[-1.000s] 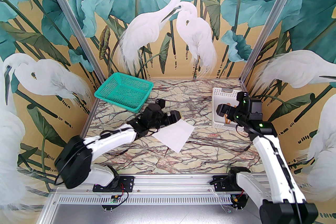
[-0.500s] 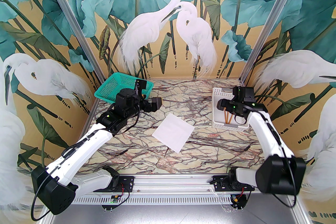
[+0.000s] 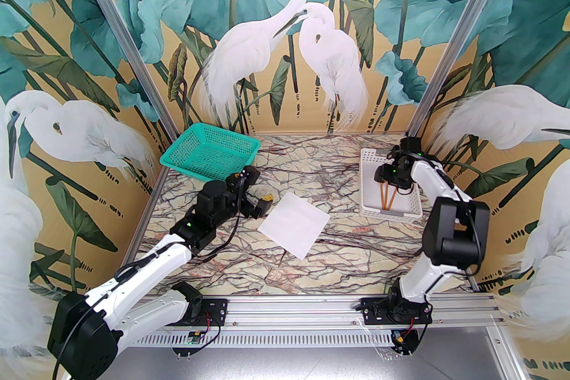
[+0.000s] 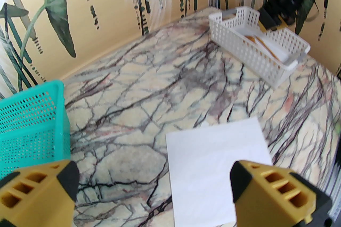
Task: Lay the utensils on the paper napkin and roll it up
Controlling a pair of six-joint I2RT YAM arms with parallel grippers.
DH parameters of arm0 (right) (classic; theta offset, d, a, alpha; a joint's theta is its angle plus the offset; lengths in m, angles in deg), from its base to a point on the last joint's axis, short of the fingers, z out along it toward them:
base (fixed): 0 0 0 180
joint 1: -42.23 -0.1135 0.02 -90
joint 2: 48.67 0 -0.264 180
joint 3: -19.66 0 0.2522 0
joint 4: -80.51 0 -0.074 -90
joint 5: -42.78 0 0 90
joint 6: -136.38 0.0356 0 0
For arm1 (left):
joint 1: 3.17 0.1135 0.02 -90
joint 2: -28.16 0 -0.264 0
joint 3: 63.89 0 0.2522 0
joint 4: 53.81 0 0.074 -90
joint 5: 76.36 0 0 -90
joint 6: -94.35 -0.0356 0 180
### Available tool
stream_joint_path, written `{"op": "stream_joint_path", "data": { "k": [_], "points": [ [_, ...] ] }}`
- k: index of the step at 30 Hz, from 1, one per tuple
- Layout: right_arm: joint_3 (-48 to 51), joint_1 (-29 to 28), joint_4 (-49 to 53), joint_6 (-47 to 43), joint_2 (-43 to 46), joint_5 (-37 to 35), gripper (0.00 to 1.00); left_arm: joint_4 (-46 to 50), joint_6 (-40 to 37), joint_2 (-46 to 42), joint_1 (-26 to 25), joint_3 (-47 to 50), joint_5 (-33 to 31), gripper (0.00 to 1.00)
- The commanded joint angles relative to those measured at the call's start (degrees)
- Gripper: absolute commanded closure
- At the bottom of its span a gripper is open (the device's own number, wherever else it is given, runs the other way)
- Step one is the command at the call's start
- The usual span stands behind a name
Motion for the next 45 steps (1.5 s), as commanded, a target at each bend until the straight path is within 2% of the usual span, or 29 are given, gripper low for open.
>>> {"op": "stream_joint_path", "data": {
  "k": [1, 9, 16, 33, 45],
  "points": [
    [-3.2, 0.1, 2.44, -1.07, -2.67, -2.03, 0.48, -6.55, -1.11, 0.9, 0.23, -0.41, -0.22, 0.01],
    [-6.41, 0.1, 4.21, -1.92, -8.79, -2.57, 0.59, -6.47, -0.47, 1.47, 0.23, 0.21, 2.39, 0.01],
    [-8.31, 0.09, 5.82, -2.75, -13.47, -3.31, 0.64, -6.55, -0.22, 2.88, 0.23, 0.02, 2.91, 0.01],
    [-7.54, 0.1, 6.44, -3.72, -16.02, -2.6, 0.73, -5.78, -0.13, 4.87, 0.22, -0.47, 3.82, 0.01],
    [-8.2, 0.1, 9.23, -4.43, -18.67, -2.05, 0.74, -5.13, -0.32, 5.36, 0.23, -0.79, 3.93, 0.01]
  ]
}}
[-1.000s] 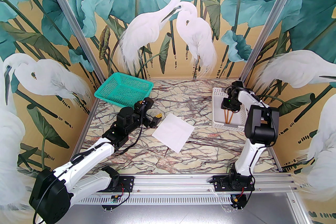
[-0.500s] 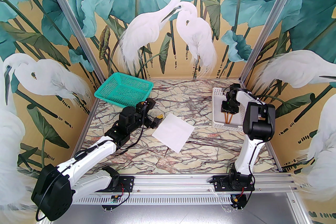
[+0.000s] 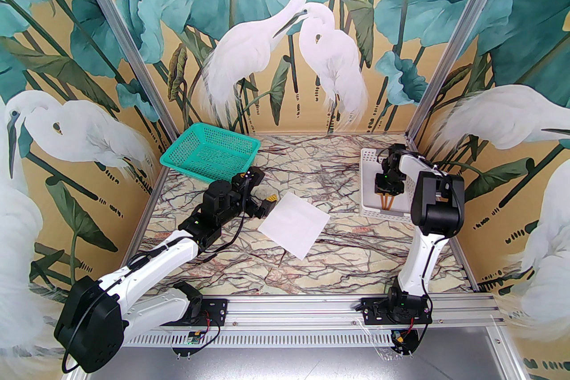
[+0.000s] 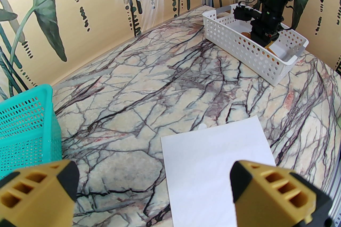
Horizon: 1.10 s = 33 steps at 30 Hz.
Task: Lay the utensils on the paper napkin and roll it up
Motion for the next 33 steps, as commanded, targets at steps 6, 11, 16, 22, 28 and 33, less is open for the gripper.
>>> {"op": "stream_joint_path", "data": {
  "k": [6, 11, 16, 22, 28, 33],
  "points": [
    [-0.85, 0.02, 3.28, -0.96, -3.87, -0.01, 0.75, 0.62, -0.12, 1.01, 0.23, -0.97, 1.16, 0.01],
    [-0.66, -0.07, 2.95, -1.15, -3.52, -0.96, 0.77, 0.6, -0.24, 1.01, 0.23, -0.94, 1.24, 0.01],
    [-0.24, -0.16, 2.06, -1.4, -2.22, -1.27, 0.81, 0.73, -0.74, 0.92, 0.23, -0.93, 1.33, 0.01],
    [0.44, -0.52, 1.16, -1.42, -0.41, -1.34, 0.83, 1.26, -1.82, 0.92, 0.14, -0.87, 0.45, 0.01],
    [0.77, -1.21, 0.63, -1.17, 2.65, -1.51, 0.83, 1.13, -2.46, 0.4, 0.14, -0.68, 0.69, 0.01],
    [0.74, -1.98, 0.97, -0.83, 6.64, -1.86, 0.84, 0.95, -3.09, 0.0, 0.14, -0.4, 2.15, 0.01]
  ]
}}
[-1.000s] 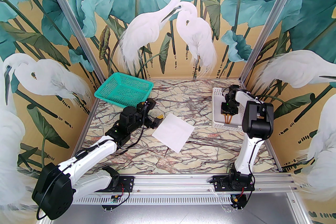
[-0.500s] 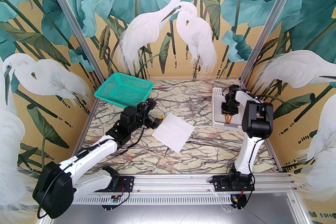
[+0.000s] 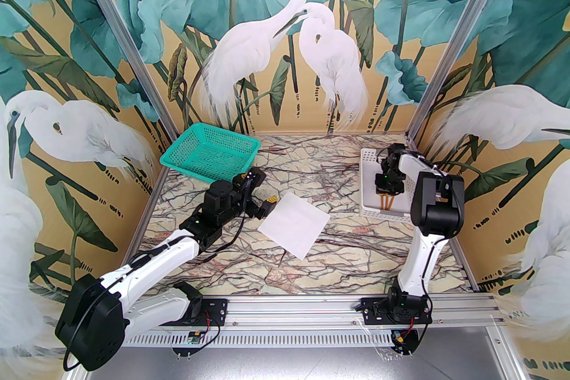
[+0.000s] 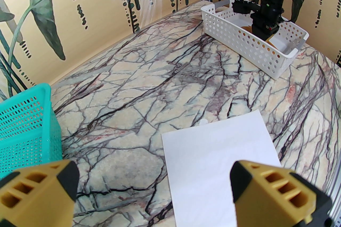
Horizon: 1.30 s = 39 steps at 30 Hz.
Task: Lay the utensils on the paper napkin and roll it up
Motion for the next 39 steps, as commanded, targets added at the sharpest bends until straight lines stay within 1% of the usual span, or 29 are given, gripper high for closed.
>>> {"op": "stream_joint_path", "data": {
  "k": [1, 7, 10, 16, 20, 23, 25, 28, 31, 39],
  "points": [
    [0.39, -0.68, 0.27, 0.17, 5.2, -1.08, 0.84, 0.46, -1.33, -0.79, 0.14, -0.31, 2.3, 0.01],
    [-0.12, -1.55, 2.03, 1.06, 12.37, -1.19, 0.84, -0.35, -2.72, -1.43, 0.14, 0.58, 4.7, 0.01],
    [-0.27, -2.36, 2.74, 1.64, 16.14, -0.09, 0.84, -0.97, -3.7, -1.63, 0.14, 1.16, 5.95, 0.01],
    [-0.75, -5.52, 3.98, 3.55, 23.43, 3.2, 0.84, -1.27, -9.16, -2.06, 0.14, 3.05, 9.81, 0.01],
    [-1.08, -9.6, 4.93, 5.76, 27.2, 5.05, 0.84, 2.16, -13.95, -2.84, 0.14, 3.35, 13.78, 0.01],
    [-0.43, -13.1, 3.98, 8.24, 29.15, 8.4, 0.85, 5.16, -16.7, -3.87, 0.14, 3.35, 14.4, 0.01],
    [0.56, -16.47, 2.97, 10.61, 30.01, 10.55, 0.85, 6.29, -18.02, -4.92, 0.14, 3.59, 14.65, 0.0],
    [1.55, -21.45, 1.75, 12.95, 30.13, 12.24, 0.85, 7.81, -19.98, -6.46, 0.14, 4.01, 15.86, 0.01],
    [2.77, -25.85, 0.15, 15.46, 30.02, 12.4, 0.85, 8.24, -21.16, -7.53, 0.14, 4.83, 17.28, 0.01],
    [7.85, -34.86, -4.62, 20.83, 27.97, 13.69, 0.85, 10.44, -25.14, -8.22, 0.14, 5.43, 17.94, 0.01]
  ]
}}
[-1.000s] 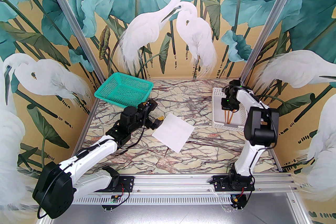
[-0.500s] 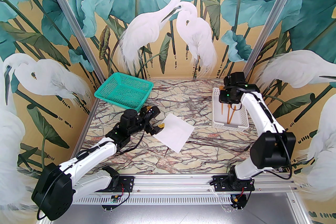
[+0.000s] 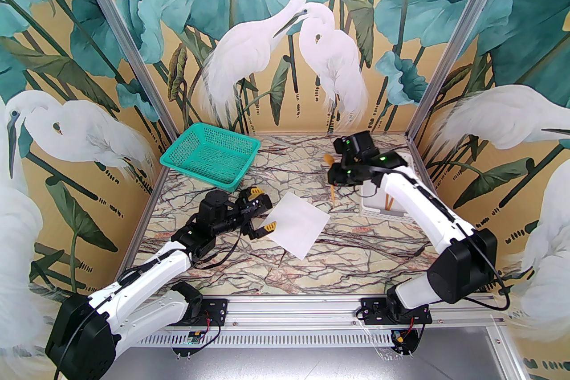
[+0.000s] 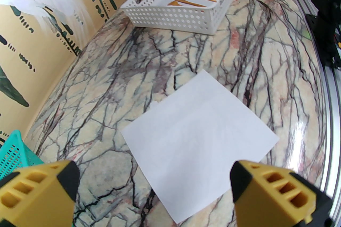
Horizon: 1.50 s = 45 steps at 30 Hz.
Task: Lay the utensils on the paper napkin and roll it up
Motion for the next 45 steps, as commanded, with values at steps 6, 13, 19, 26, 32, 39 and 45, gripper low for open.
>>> {"op": "stream_joint_path", "data": {
  "k": [6, 13, 19, 26, 32, 39, 45],
  "points": [
    [5.39, -7.66, -5.85, 6.69, -3.73, 1.09, 0.85, 3.13, -3.62, -1.31, 0.14, 0.55, 1.53, 0.01],
    [6.86, -11.78, -10.0, 9.79, -8.8, 1.39, 0.85, 3.01, -3.85, -0.74, 0.14, 0.83, 2.5, 0.01],
    [7.01, -13.29, -12.34, 11.58, -13.75, 1.61, 0.85, 2.78, -3.98, -0.61, 0.14, 1.09, 2.69, 0.01],
    [6.39, -13.97, -13.01, 12.18, -18.35, 1.21, 0.84, 2.92, -4.24, -0.7, 0.14, 1.18, 3.63, 0.01],
    [5.25, -14.14, -13.13, 12.21, -21.1, 0.88, 0.84, 2.95, -4.34, -0.5, 0.14, 1.3, 4.36, 0.01],
    [3.45, -14.26, -12.91, 11.93, -23.85, 0.42, 0.84, 3.02, -4.42, -0.33, 0.14, 1.31, 4.89, 0.01],
    [2.44, -14.49, -12.59, 11.76, -25.07, 0.16, 0.84, 3.12, -4.42, -0.43, 0.14, 1.23, 5.02, 0.01]
  ]
}}
